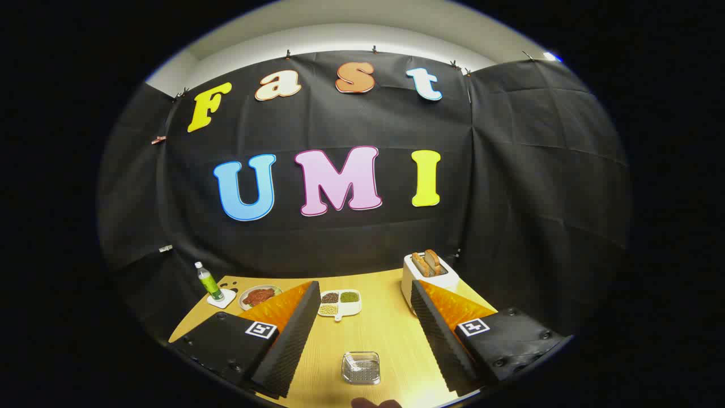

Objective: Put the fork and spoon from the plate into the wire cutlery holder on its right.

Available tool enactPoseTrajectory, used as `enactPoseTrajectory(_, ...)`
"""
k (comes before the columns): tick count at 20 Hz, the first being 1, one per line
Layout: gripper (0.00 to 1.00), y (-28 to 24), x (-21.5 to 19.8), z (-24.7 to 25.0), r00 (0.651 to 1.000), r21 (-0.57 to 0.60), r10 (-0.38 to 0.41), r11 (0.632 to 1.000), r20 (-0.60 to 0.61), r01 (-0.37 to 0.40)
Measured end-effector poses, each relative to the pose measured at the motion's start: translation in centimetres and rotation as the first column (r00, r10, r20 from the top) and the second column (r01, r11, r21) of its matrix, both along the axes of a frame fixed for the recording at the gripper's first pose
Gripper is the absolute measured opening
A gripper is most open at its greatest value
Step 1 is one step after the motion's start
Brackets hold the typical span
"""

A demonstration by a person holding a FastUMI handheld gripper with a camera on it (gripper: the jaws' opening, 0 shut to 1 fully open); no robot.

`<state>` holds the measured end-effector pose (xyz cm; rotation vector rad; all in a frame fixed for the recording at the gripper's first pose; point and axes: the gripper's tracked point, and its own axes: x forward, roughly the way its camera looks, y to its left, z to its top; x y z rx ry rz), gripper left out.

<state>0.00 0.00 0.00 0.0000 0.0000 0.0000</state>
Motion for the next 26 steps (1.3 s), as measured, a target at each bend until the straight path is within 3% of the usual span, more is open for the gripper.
enactPoseTrajectory(6,1.0,-1.8,0.7,-0.3,0.997,0.02,-0.073,0.997,-0.013,0.073)
enactPoseTrajectory(20,1.0,-1.2,0.3,-1.1,0.99,0.017,-0.138,0.99,-0.017,0.138)
enactPoseTrajectory(26,1.0,0.9,0.4,-2.3,0.992,-0.002,-0.114,0.994,-0.047,0.114)
